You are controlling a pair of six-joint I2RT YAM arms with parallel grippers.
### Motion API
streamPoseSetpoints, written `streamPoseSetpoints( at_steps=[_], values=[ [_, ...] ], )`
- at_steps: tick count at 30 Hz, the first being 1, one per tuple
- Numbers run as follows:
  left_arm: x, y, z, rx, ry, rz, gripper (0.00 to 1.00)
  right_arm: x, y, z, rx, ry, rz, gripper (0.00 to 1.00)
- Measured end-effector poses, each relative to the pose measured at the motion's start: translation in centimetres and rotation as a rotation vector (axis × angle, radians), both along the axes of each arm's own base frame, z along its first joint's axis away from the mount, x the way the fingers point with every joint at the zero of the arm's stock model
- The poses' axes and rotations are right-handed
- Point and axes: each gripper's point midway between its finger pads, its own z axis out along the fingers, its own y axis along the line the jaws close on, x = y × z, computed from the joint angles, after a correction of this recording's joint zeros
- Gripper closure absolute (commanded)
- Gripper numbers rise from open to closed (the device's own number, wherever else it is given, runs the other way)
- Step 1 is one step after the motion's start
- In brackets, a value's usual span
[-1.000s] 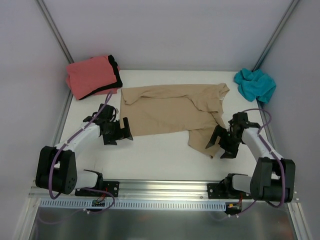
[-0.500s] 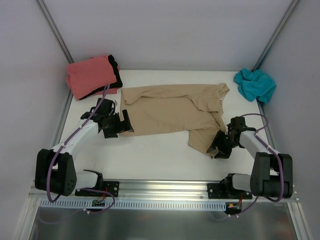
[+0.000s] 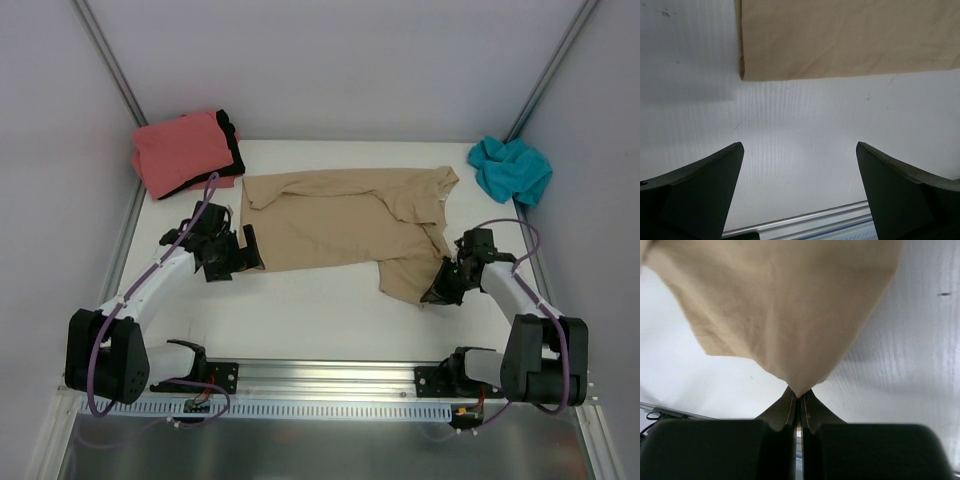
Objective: Fold and stack the t-shirts
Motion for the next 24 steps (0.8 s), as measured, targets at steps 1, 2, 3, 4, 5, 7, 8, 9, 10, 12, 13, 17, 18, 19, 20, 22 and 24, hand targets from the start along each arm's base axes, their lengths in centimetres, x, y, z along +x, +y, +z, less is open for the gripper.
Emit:
streamPoseSetpoints(
  at_steps=[1,2,3,4,5,7,8,9,10,12,13,17,18,19,20,22,24],
  values=[
    [-0.1,0.2,-0.3,0.012,0.005,0.005,0.01,0.2,-0.2,0.6,-0.011,-0.018,0.007,1.0],
    [-0.3,0.4,-0.6,0.021,0.012,0.009,0.01,0.6,-0.3,1.2,-0.021,-0.038,0.013,0.99],
    [-0.5,0.8,-1.0,0.038,0.018,0.017,0.01,0.9,-0.5,1.8,-0.029,-0.053,0.018,1.0],
    [-0.8,1.1,-1.5,0.054,0.029,0.024,0.01,1.3,-0.6,2.4,-0.037,-0.072,0.024,1.0],
    [-1.0,1.4,-2.0,0.071,0.037,0.031,0.01,1.6,-0.7,2.8,-0.042,-0.084,0.028,1.0],
    [-1.5,2.0,-3.1,0.099,0.055,0.042,0.01,1.9,-0.8,3.3,-0.048,-0.098,0.034,1.0],
    [-1.7,2.3,-3.7,0.113,0.066,0.046,0.01,1.9,-0.8,3.4,-0.048,-0.096,0.036,1.0],
    [-1.8,2.5,-4.3,0.126,0.076,0.05,0.01,1.7,-0.8,3.4,-0.048,-0.091,0.037,0.99],
    [-1.9,2.6,-4.9,0.135,0.085,0.054,0.01,1.5,-0.8,3.4,-0.048,-0.083,0.038,1.0],
    [-1.8,2.9,-5.7,0.15,0.092,0.061,0.01,1.1,-0.8,3.3,-0.048,-0.064,0.04,0.99],
    [-1.7,2.9,-6.0,0.153,0.089,0.063,0.01,0.9,-0.8,3.3,-0.048,-0.056,0.042,1.0],
    [-0.1,2.6,-6.4,0.144,0.05,0.067,0.01,0.3,-0.9,3.3,-0.053,-0.032,0.049,1.0],
    [0.5,2.4,-6.3,0.141,0.038,0.068,0.01,0.2,-0.9,3.3,-0.054,-0.03,0.05,1.0],
    [1.1,2.3,-6.3,0.137,0.025,0.069,0.01,0.2,-0.9,3.4,-0.057,-0.029,0.051,0.99],
    [1.8,2.1,-6.2,0.132,0.005,0.07,0.01,0.1,-1.0,3.4,-0.059,-0.029,0.052,1.0],
    [2.9,1.9,-6.1,0.124,-0.024,0.072,0.01,0.1,-1.0,3.5,-0.064,-0.031,0.051,0.99],
    [3.7,1.7,-6.0,0.115,-0.051,0.073,0.01,0.0,-1.1,3.6,-0.067,-0.031,0.05,1.0]
  ],
)
